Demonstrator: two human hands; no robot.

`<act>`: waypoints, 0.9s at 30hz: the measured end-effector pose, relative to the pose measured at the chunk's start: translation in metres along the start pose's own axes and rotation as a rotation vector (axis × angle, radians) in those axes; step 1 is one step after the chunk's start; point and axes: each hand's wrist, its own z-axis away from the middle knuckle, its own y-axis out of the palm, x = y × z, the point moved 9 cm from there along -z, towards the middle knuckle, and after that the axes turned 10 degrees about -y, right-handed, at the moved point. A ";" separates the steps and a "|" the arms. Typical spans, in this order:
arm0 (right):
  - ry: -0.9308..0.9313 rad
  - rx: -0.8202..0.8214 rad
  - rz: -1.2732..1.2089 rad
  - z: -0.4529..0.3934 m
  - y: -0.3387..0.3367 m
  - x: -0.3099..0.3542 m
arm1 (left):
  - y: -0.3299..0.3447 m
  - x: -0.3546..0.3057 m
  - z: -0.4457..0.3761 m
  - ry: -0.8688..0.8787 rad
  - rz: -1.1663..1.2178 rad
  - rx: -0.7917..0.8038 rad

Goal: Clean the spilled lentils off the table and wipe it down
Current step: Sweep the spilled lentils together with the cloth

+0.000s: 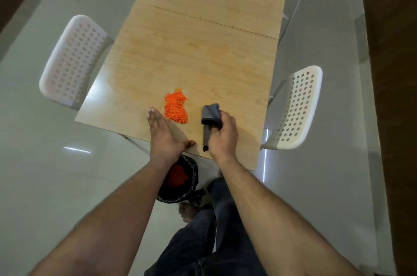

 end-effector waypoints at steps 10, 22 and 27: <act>0.023 -0.028 0.159 0.014 0.034 0.017 | -0.026 0.023 -0.025 0.012 0.078 -0.012; 0.004 -0.118 -0.015 -0.038 0.068 0.045 | -0.037 0.030 -0.032 0.023 0.137 -0.026; 0.000 0.040 0.139 -0.113 0.053 0.036 | -0.038 0.031 -0.029 -0.003 0.206 -0.018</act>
